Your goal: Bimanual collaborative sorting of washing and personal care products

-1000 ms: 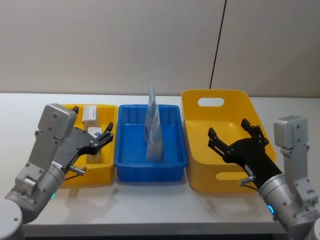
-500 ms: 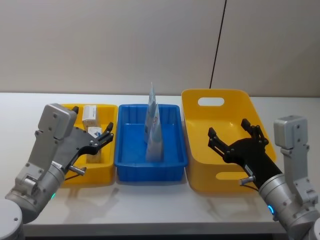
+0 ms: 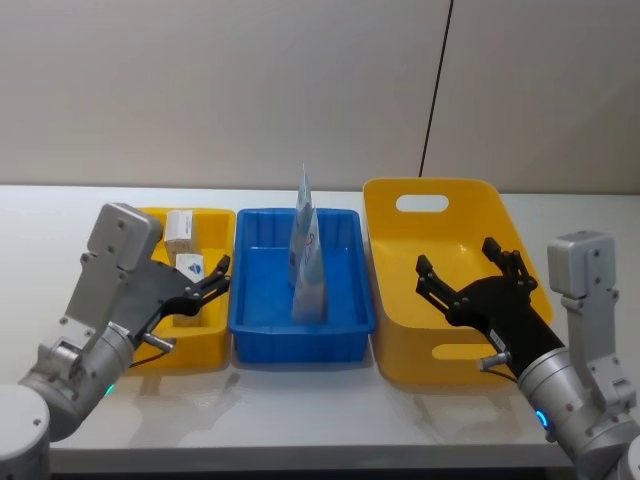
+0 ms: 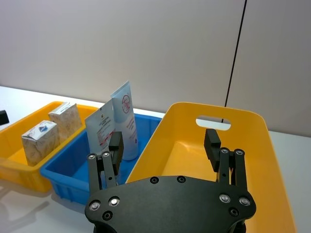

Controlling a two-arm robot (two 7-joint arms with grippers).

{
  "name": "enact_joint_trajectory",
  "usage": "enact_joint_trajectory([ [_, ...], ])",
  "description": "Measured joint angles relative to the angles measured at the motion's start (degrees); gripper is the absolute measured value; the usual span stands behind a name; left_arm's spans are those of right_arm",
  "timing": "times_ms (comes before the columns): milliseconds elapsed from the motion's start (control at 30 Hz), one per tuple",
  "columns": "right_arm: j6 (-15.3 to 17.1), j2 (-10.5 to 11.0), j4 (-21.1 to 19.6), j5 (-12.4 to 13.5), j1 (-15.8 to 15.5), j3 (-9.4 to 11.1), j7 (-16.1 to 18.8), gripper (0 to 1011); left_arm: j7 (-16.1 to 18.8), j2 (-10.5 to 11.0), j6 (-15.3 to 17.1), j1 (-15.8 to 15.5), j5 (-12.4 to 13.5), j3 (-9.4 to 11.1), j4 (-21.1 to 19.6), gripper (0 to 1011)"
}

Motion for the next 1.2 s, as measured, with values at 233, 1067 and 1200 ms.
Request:
enact_joint_trajectory([
  [233,0.0,0.0,0.0,0.0,0.0,0.0,0.0,1000,-0.4,-0.3,6.3,-1.2,-0.3,0.3,0.0,1003],
  [1067,0.0,0.0,0.0,0.0,0.0,0.0,0.0,1000,2.4,-3.4,19.2,-6.9,4.3,3.3,5.8,1003],
  [1200,0.0,0.0,0.0,0.0,0.0,0.0,0.0,1000,2.3,-4.2,19.6,-8.0,4.7,3.4,7.7,1003],
])
